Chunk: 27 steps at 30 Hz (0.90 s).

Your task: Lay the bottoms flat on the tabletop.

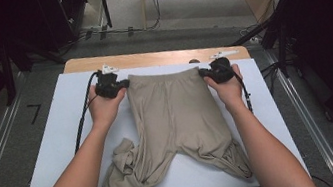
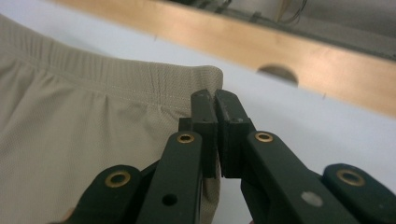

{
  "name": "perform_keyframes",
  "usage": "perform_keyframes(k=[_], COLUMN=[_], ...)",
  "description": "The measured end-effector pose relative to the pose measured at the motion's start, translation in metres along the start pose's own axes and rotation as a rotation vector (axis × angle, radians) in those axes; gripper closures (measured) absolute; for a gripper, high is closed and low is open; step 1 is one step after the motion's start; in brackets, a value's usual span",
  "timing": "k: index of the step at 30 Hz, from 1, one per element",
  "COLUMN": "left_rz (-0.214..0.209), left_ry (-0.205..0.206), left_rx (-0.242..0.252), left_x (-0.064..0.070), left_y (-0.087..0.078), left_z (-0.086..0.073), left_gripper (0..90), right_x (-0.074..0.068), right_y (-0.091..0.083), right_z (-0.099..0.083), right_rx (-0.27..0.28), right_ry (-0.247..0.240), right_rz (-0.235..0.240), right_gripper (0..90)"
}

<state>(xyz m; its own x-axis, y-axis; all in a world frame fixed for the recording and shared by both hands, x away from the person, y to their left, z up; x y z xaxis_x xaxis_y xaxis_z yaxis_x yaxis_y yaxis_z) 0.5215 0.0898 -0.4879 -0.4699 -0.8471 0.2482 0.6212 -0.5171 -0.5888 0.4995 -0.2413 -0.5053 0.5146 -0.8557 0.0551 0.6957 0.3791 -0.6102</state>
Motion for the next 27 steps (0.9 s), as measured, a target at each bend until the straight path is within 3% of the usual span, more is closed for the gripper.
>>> perform_keyframes(k=[1,2,3,5,7,9,10,11,13,14,16,18,21,25,26,27], left_rz=[0.0,0.003,0.007,0.013,0.011,-0.001,0.005,0.011,-0.021,-0.035,-0.092,-0.106,-0.124,-0.151,-0.152,-0.15], left_ry=[-0.005,-0.006,-0.005,-0.013,-0.05,-0.08,-0.093,-0.14,-0.167,-0.177,-0.19,-0.147,-0.11,-0.094,-0.085,-0.081], left_rx=[0.015,0.017,0.025,0.037,0.037,0.058,0.059,0.033,0.025,0.034,0.028,0.021,0.021,0.033,0.023,0.019], left_x=[-0.003,-0.005,-0.008,-0.01,-0.015,-0.02,-0.024,-0.03,-0.034,-0.035,-0.032,-0.026,-0.019,-0.01,-0.008,-0.005], left_y=[0.004,0.006,0.01,0.013,0.019,0.025,0.027,0.03,0.027,0.022,0.011,-0.005,-0.031,-0.065,-0.072,-0.077], left_z=[0.011,0.017,0.032,0.041,0.049,0.052,0.051,0.048,0.041,0.037,0.026,0.011,-0.012,-0.043,-0.052,-0.058], left_gripper=[88.8,88.8,88.8,88.8,88.6,88.0,80.6,59.0,33.2,33.2,22.5,15.0,13.7,13.6,13.6,13.6], right_x=[0.009,0.009,0.017,0.019,0.026,0.027,0.028,0.03,0.029,0.029,0.022,0.011,-0.006,-0.037,-0.056,-0.056], right_y=[0.005,0.005,0.008,0.009,0.016,0.019,0.022,0.024,0.025,0.025,0.019,0.01,-0.004,-0.03,-0.046,-0.046], right_z=[0.012,0.012,0.024,0.028,0.042,0.044,0.046,0.047,0.041,0.041,0.034,0.023,0.011,-0.004,-0.01,-0.01], right_rx=[0.033,0.033,0.058,0.065,0.08,0.082,0.074,0.067,0.032,0.032,0.046,0.039,0.043,0.072,0.079,0.079], right_ry=[0.021,0.021,0.031,0.031,0.049,0.048,0.029,0.036,0.1,0.1,0.113,0.106,0.089,0.086,0.052,0.052], right_rz=[-0.013,-0.013,-0.032,-0.04,-0.052,-0.048,-0.07,-0.088,-0.057,-0.057,-0.03,-0.031,-0.025,0.016,0.035,0.035], right_gripper=[85.7,85.7,85.8,85.9,85.8,85.0,77.3,57.8,32.0,32.0,25.8,19.9,17.8,16.6,16.4,16.4])
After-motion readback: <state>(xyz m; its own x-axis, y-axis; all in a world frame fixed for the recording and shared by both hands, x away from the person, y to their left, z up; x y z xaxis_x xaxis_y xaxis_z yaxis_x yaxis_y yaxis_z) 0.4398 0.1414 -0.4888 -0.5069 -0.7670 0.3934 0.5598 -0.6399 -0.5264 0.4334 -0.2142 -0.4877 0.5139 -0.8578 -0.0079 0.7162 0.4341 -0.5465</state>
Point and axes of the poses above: each handheld gripper's, and its own axes: y roughly forward along the jaws, z roughly out of its top, x roughly to its right, the point moved 6 cm from there along y, roughly forward along the jaws, and after that the axes turned 12 degrees about -y, right-handed, at the moved point
